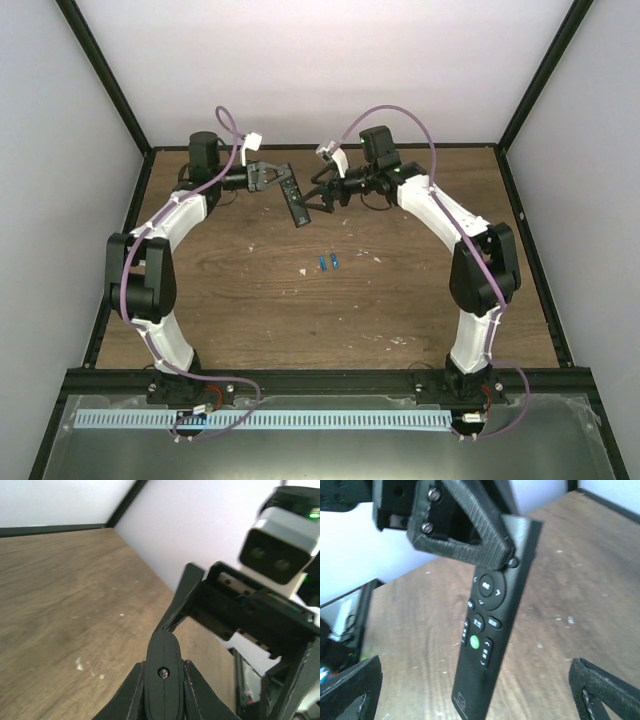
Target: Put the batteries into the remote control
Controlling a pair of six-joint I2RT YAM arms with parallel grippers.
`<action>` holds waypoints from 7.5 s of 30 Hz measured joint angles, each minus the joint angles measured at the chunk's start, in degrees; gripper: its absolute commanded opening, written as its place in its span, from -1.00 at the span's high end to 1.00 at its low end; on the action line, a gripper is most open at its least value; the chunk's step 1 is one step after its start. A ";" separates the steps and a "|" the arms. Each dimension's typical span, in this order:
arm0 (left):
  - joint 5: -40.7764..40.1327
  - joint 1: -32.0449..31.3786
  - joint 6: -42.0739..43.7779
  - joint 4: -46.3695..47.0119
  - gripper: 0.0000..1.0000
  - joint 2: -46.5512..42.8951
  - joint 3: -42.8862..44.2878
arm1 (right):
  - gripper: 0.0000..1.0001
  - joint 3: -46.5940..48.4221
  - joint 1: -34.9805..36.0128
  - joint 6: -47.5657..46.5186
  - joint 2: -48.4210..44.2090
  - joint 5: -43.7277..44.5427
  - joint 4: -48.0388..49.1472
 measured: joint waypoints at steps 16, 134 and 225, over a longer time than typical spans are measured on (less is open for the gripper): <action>12.11 -0.13 -6.82 13.29 1.00 -2.36 -0.09 | -0.01 1.90 0.83 -4.46 5.14 -14.49 -9.20; -40.92 -6.40 -40.74 -8.24 0.75 -4.90 0.28 | 0.99 -14.84 21.84 -43.65 7.06 91.49 44.89; -4.98 -6.93 -1.27 -18.32 1.00 -23.67 -22.23 | -0.03 -44.81 22.12 -3.72 -28.89 33.68 13.55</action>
